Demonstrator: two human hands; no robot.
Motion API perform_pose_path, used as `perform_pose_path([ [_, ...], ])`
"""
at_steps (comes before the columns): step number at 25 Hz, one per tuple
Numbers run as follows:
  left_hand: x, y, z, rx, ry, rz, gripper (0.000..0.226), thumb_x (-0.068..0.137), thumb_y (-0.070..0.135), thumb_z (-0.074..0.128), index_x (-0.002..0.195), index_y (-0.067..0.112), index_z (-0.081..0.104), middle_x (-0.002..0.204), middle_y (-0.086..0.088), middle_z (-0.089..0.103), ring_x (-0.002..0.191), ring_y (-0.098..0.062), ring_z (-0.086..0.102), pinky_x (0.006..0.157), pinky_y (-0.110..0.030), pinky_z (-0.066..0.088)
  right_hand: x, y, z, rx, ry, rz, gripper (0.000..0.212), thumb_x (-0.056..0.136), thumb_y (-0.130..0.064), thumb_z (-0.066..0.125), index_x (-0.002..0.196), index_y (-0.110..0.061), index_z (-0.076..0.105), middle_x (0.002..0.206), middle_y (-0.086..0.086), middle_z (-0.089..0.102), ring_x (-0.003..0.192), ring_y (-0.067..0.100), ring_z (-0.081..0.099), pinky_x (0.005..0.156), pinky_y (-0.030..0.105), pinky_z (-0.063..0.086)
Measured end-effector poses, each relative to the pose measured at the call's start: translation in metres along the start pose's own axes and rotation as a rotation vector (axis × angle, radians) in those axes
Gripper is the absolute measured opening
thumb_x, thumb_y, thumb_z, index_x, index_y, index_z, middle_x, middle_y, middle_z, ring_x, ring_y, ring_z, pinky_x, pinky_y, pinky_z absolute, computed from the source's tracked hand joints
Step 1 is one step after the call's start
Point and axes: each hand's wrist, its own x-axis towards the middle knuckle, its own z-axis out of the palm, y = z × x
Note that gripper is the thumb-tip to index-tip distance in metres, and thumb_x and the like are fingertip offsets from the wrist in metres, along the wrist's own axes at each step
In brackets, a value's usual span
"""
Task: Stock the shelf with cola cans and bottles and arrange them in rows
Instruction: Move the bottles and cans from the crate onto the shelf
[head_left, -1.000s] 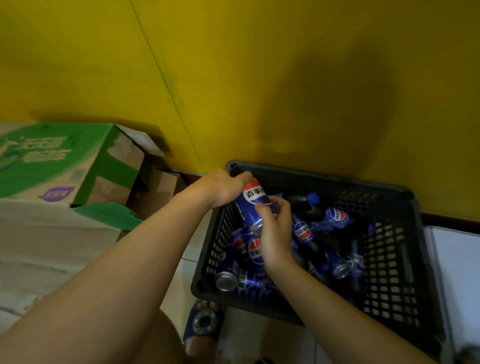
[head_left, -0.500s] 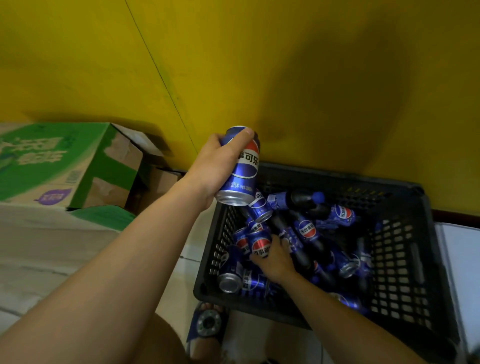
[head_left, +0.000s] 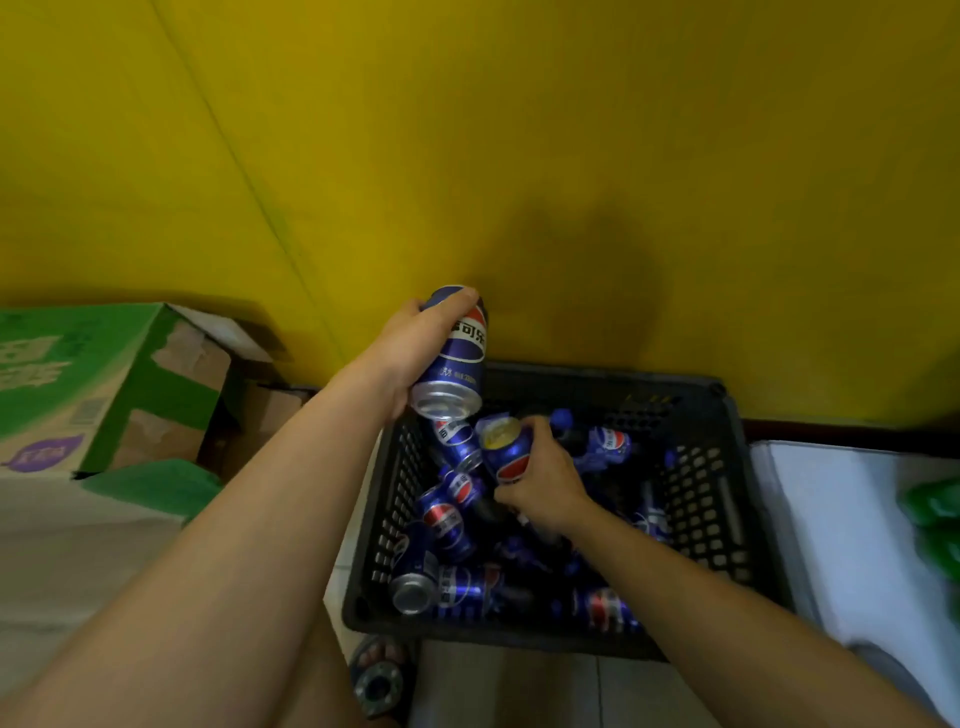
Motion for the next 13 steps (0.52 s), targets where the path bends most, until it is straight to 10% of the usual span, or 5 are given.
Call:
perform_pose_path([
  [13,-0.219,0.088,0.235,-0.012,-0.705,0.273,0.041,0.089,0.036,0.071,0.122,0.019,0.055,0.101,-0.013,0.071,0.074,-0.026,0.070,0.063,-0.036,0.058,-0.343,-0.066,-0.301,0.079,0.915,-0.138,0.084,0.059,-0.007,0.084,0.123,-0.033,0.037,0.104,-0.007,0.063,0.090,0.012,0.066,0.074,0.025,0.056],
])
